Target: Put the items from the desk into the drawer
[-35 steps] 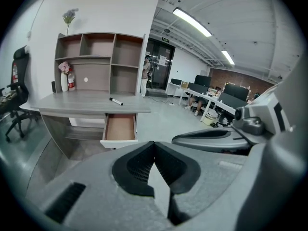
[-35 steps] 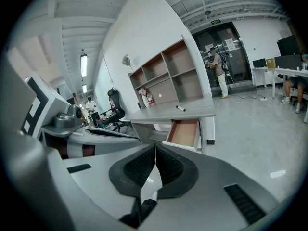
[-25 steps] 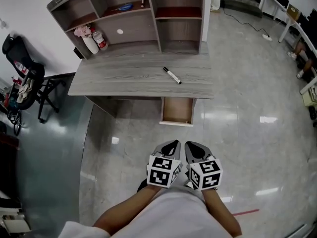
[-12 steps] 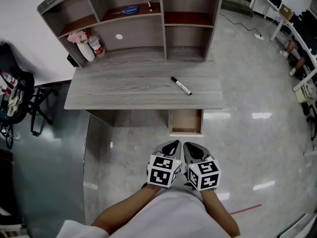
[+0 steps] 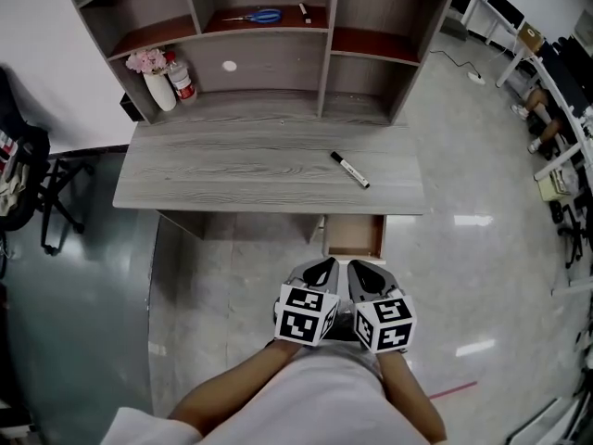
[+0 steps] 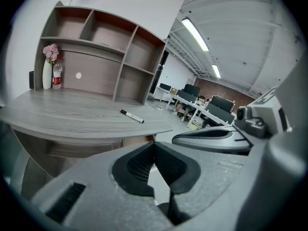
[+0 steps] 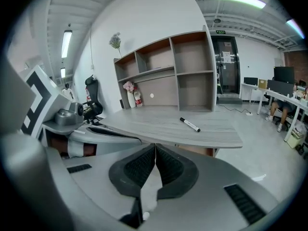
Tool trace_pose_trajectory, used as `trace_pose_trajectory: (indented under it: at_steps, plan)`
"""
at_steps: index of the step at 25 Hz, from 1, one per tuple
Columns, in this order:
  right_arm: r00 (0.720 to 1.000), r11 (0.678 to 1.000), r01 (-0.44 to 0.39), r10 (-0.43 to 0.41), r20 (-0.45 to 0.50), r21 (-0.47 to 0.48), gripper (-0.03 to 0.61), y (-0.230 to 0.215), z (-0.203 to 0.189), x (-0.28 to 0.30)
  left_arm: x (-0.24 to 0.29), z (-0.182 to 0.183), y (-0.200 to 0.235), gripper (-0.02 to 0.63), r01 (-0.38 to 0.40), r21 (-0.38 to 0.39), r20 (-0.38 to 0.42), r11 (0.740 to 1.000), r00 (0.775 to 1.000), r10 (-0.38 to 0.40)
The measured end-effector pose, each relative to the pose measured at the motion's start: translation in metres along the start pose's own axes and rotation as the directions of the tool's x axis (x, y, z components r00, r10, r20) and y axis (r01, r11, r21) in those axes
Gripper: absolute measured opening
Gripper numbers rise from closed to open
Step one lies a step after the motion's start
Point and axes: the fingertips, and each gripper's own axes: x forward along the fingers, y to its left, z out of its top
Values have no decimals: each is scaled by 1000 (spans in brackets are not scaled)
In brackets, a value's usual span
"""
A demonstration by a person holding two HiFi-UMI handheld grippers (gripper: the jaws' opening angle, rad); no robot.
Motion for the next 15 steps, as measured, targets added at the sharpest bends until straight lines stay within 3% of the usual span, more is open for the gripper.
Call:
trace_pose_trajectory:
  at_steps: [9,15]
  plan:
    - [1000,1000,-8,8,23,-23,3,-15,20,34,21,18,28,3,-26,-14,7,1000,1000,26]
    - [1000,999,-25,25,18,-32,3,-50,38,64,57,46,40,3,-56,-10,7,998,998,56]
